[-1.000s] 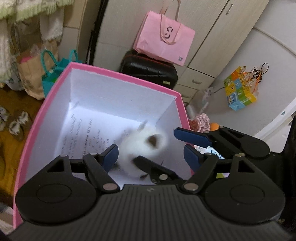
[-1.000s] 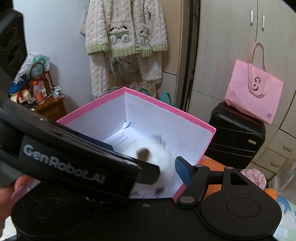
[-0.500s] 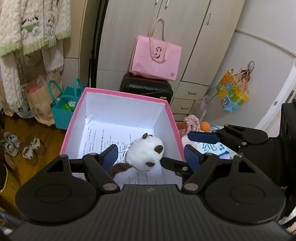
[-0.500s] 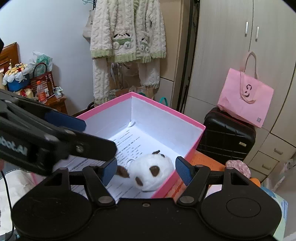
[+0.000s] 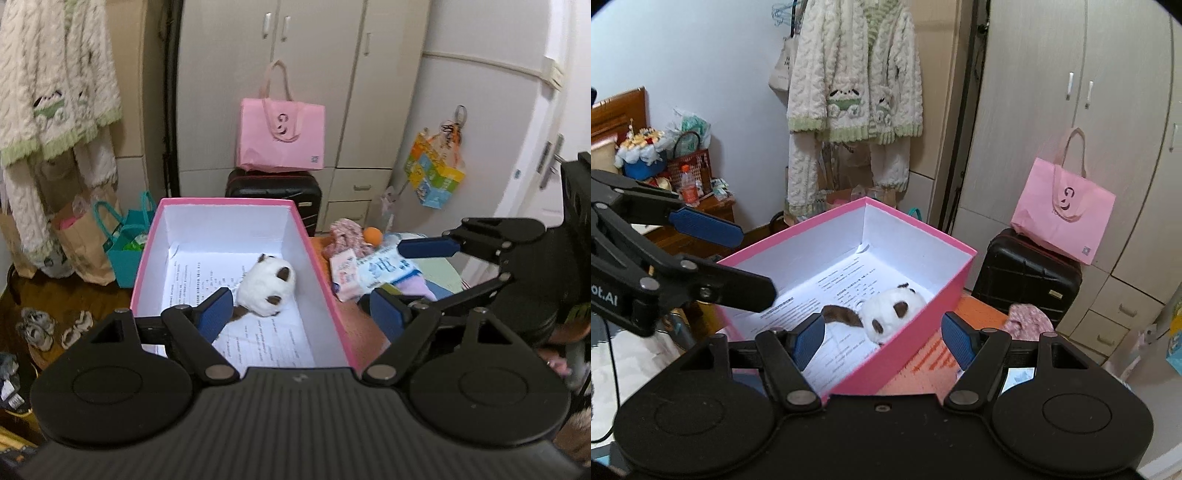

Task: Organize soft objects
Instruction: 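Move the left gripper toward the green ball while the right gripper approaches the white mesh sponge, then close the left gripper on the green ball while the right gripper grasps the mesh sponge, then lift the green ball with the left gripper while the right gripper carries the sponge toward the box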

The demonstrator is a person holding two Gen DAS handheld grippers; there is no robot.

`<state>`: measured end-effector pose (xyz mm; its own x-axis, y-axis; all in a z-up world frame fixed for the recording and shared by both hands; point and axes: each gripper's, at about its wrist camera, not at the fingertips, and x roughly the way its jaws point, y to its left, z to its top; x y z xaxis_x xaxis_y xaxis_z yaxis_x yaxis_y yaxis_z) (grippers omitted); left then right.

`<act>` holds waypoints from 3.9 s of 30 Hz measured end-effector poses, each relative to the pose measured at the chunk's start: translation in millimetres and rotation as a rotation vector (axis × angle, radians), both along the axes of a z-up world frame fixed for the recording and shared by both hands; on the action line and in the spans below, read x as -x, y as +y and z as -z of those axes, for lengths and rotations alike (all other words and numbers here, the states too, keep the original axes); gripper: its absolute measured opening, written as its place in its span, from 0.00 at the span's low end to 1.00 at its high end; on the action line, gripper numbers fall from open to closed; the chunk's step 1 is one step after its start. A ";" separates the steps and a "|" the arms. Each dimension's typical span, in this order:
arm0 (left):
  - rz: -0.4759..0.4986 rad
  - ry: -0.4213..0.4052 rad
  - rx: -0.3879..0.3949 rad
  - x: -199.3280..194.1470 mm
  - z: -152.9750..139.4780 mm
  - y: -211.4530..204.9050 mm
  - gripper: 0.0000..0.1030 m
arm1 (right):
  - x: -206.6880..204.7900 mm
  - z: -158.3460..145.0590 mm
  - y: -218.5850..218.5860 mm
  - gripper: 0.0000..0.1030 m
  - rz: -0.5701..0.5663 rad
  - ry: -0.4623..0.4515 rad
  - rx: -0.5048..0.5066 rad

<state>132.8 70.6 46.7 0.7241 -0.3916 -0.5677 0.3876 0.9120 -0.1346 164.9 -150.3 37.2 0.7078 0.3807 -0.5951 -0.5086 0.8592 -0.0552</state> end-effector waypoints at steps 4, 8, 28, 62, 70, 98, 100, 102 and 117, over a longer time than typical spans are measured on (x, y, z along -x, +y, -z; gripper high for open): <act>0.057 0.002 -0.007 17.8 -3.7 -8.0 0.79 | 22.3 -4.9 -35.3 0.73 0.049 -0.004 -0.026; 0.138 0.020 -0.005 31.2 -4.8 -21.0 0.79 | 44.4 -6.0 -70.4 0.73 0.132 -0.025 -0.031; 0.319 0.098 -0.091 56.4 28.7 -116.1 0.79 | 93.3 33.9 -154.3 0.75 0.252 0.018 -0.080; 0.112 0.071 -0.071 -81.9 122.3 -202.7 0.70 | -100.8 112.0 -238.4 0.58 0.339 0.048 -0.327; 0.097 0.118 -0.042 -106.6 140.9 -204.8 0.69 | -155.7 134.7 -242.1 0.55 0.360 0.111 -0.331; 0.072 0.135 -0.008 -110.9 146.9 -199.1 0.40 | -125.3 149.7 -249.5 0.32 0.380 0.127 -0.320; 0.066 0.132 -0.006 -109.6 146.1 -198.1 0.40 | -116.2 146.7 -249.2 0.32 0.400 0.100 -0.298; 0.058 0.128 0.005 -106.8 144.2 -196.6 0.40 | -107.0 144.0 -248.1 0.32 0.411 0.081 -0.282; 0.063 0.074 0.033 -69.6 120.4 -183.9 0.40 | -32.9 129.7 -231.4 0.32 0.465 0.010 -0.220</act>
